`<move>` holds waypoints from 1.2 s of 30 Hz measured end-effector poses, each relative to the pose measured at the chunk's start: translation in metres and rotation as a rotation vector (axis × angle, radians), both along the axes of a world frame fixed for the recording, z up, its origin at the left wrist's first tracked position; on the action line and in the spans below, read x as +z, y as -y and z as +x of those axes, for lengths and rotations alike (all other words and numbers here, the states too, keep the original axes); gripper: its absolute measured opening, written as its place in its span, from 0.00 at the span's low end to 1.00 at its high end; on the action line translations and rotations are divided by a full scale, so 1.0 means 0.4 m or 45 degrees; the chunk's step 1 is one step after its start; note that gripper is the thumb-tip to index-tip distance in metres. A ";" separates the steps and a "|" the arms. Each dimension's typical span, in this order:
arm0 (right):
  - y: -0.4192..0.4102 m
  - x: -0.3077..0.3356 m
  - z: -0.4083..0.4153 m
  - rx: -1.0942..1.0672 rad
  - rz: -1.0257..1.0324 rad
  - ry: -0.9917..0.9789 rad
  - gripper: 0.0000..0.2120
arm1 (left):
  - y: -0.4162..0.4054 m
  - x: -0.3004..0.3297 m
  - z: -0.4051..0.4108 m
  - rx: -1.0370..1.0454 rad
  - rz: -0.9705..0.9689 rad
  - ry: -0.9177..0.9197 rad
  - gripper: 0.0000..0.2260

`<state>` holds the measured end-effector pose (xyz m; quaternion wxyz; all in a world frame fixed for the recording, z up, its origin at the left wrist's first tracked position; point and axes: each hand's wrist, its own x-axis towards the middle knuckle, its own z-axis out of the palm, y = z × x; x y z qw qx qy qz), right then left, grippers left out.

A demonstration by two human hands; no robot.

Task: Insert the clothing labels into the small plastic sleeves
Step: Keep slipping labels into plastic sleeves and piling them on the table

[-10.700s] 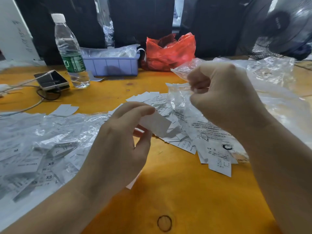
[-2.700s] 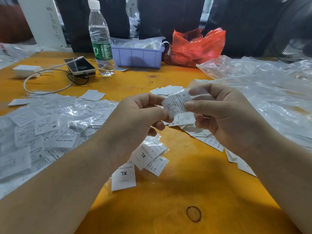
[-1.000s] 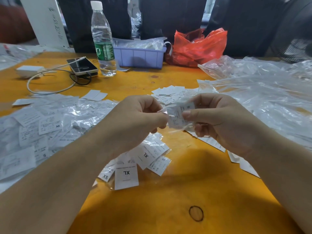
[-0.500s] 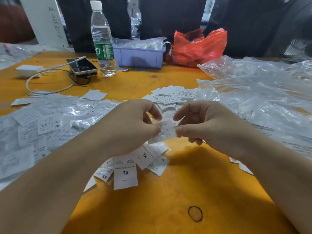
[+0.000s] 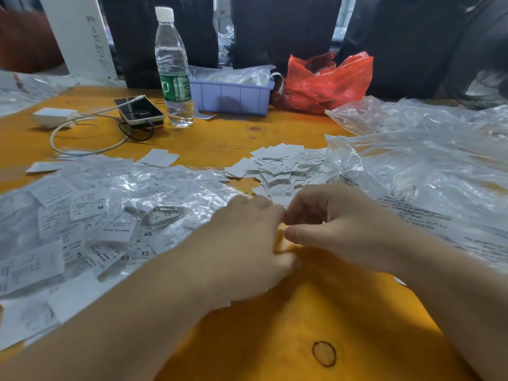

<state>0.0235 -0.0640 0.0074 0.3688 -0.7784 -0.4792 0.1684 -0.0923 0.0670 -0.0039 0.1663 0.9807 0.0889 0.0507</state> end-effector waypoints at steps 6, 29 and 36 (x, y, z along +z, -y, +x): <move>0.006 -0.001 0.009 -0.040 0.024 0.054 0.03 | -0.035 -0.016 0.012 -0.027 0.181 -0.258 0.26; 0.026 0.034 0.006 -0.047 -0.016 0.403 0.03 | -0.020 -0.021 0.021 -0.060 0.172 0.144 0.13; 0.019 0.023 -0.004 0.078 -0.160 0.357 0.02 | -0.008 -0.032 0.024 -0.140 0.169 0.103 0.15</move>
